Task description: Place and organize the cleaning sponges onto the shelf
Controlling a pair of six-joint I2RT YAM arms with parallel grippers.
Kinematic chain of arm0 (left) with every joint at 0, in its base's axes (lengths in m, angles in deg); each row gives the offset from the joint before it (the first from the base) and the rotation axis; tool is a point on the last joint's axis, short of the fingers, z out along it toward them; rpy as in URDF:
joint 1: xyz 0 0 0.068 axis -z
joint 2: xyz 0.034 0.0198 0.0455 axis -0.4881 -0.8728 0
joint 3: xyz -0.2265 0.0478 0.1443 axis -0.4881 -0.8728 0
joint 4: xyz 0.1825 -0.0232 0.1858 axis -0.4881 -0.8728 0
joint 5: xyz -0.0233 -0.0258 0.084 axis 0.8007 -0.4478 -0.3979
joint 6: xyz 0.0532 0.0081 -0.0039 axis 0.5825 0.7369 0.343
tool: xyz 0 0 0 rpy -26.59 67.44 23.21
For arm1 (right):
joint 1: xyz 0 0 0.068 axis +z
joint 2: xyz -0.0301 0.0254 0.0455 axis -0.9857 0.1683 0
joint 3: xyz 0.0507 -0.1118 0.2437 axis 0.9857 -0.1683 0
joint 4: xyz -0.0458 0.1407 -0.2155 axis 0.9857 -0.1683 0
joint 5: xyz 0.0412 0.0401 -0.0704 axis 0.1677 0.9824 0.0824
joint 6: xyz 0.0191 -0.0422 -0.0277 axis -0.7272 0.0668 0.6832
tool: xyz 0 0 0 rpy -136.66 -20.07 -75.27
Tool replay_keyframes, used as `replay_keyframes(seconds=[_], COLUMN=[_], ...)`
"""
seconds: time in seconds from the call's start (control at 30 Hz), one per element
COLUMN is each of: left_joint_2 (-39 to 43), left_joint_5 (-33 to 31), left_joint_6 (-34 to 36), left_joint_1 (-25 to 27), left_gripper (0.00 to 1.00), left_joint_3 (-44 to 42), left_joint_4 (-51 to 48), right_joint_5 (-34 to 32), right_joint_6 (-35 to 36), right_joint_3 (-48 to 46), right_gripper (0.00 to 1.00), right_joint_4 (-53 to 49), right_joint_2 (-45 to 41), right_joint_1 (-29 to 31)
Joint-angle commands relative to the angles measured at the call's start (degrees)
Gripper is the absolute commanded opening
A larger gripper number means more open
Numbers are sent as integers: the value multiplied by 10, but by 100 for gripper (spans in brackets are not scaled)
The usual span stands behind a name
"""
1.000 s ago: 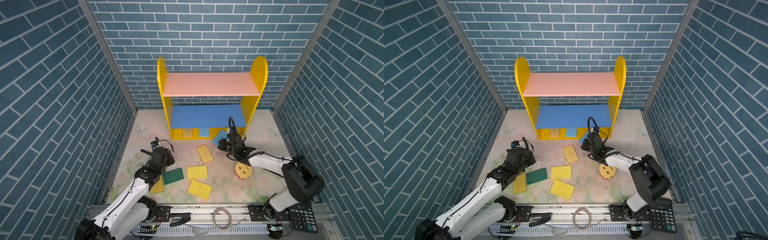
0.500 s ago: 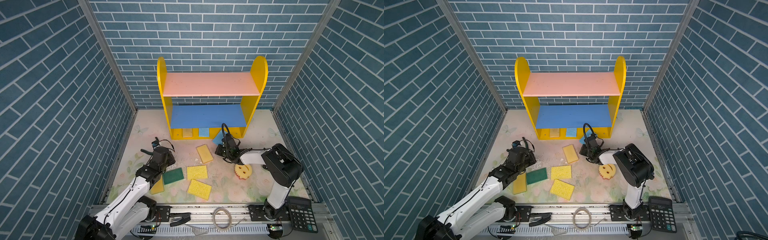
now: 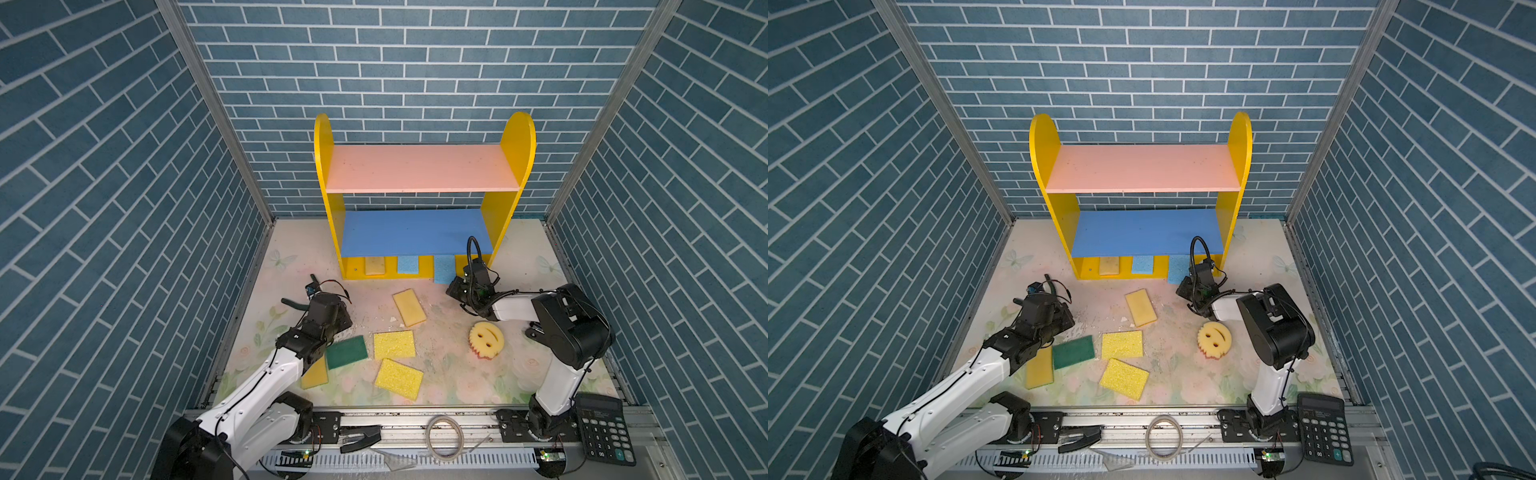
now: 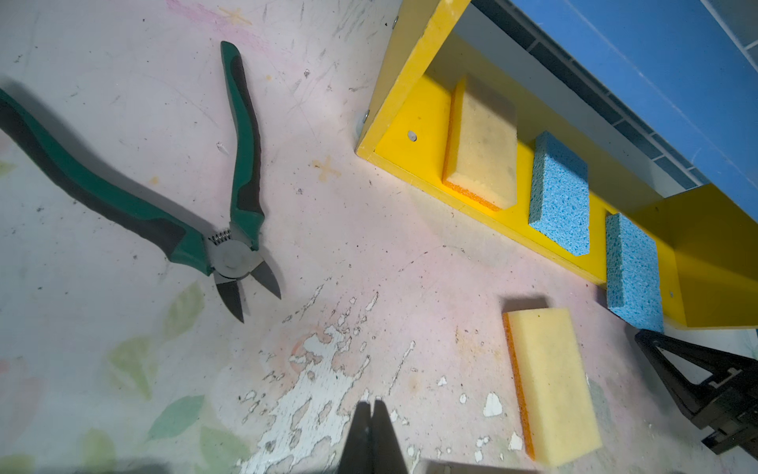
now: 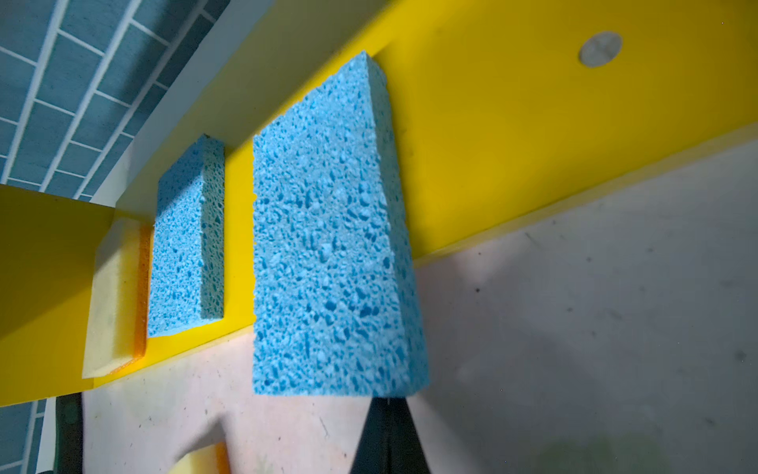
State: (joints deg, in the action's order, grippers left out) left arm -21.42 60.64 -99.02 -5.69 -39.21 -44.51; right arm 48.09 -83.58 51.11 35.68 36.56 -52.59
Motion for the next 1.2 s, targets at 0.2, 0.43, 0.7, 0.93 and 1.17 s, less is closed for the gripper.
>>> replay_keyframes(seconds=[0.2,0.43,0.7,0.93,1.17], left_joint_2=[12,6,-3,-17,-32], left_joint_5=[-2,1,6,14,18], left_joint_6=[-15,-10,-11,-14,-15], left_joint_1=[-1,-1,-1,-1,-1], left_gripper=[4,4,5,4,5], left_joint_3=[-13,-12,-21,-29,-32], left_joint_4=[12,14,19,32,45], right_joint_5=[22,21,9,-13,-20], right_joint_6=[-25,-51,-67,-71,-76], right_joint_3=[-44,-46,-32,-32,-17], right_gripper=[0,0,0,0,0], right_joint_4=[39,73,128,150,176], right_joint_2=[-22,21,72,94,133], right_joint_1=[20,46,29,19,9])
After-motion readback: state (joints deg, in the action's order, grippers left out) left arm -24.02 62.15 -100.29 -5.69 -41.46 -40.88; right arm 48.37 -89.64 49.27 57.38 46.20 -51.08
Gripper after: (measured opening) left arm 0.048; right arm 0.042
